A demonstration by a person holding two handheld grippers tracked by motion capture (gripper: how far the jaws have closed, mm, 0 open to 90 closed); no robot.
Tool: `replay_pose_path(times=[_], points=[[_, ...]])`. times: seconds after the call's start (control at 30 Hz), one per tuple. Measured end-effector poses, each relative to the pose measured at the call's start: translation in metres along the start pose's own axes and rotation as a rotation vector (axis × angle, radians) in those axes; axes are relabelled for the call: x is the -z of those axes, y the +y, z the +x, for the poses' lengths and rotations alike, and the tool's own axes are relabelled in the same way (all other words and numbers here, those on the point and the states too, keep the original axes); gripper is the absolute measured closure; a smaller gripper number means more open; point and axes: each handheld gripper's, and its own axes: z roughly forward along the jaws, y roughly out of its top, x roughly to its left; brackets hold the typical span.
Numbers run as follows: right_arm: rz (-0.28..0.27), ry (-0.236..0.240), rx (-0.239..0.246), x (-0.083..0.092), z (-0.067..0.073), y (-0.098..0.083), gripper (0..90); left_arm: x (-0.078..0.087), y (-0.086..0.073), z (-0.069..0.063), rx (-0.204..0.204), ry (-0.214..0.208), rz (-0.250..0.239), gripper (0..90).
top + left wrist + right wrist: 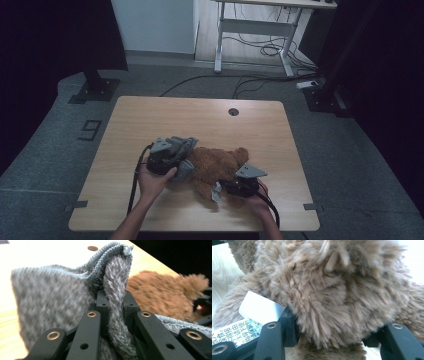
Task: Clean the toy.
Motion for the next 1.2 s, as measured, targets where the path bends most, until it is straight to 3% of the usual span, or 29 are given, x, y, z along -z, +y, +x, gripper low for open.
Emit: replay_pose_path(times=[0.1, 0.17, 0.3, 0.43, 0.5, 0.6, 0.73, 0.87, 1.03, 1.2], points=[[0.0, 0.0, -0.001, 0.0, 0.0, 0.0, 43.5, 0.01, -0.007, 0.019, 0.026, 0.044, 0.004, 79.5], [0.0, 0.002, -0.003, 0.0, 0.0, 0.0, 43.7, 0.011, -0.016, 0.031, 0.04, 0.078, 0.031, 79.7], [-0.004, 0.009, -0.017, 0.0, -0.002, -0.001, 44.2, 0.003, -0.041, 0.049, 0.098, 0.085, 0.098, 79.7], [-0.008, 0.017, -0.029, -0.001, -0.003, -0.002, 44.4, -0.006, -0.053, 0.055, 0.108, 0.097, 0.146, 79.6], [-0.008, 0.018, -0.03, -0.001, -0.003, -0.002, 44.4, -0.005, -0.052, 0.056, 0.118, 0.089, 0.142, 79.6], [-0.011, 0.019, -0.04, 0.0, -0.004, -0.002, 44.3, 0.004, -0.041, 0.052, 0.093, 0.089, 0.115, 79.6], [-0.014, 0.021, -0.041, -0.001, -0.005, -0.002, 44.3, 0.018, -0.012, 0.032, 0.042, 0.062, 0.033, 79.6], [-0.011, 0.015, -0.041, -0.001, -0.005, -0.002, 44.3, 0.013, 0.016, -0.006, -0.033, -0.015, -0.006, 79.6], [-0.011, 0.017, -0.042, -0.001, -0.005, -0.002, 44.3, -0.018, 0.041, -0.066, -0.128, -0.112, -0.009, 79.6], [-0.011, 0.011, -0.03, -0.001, -0.004, -0.002, 44.2, -0.066, 0.052, -0.113, -0.189, -0.153, 0.067, 79.6]])
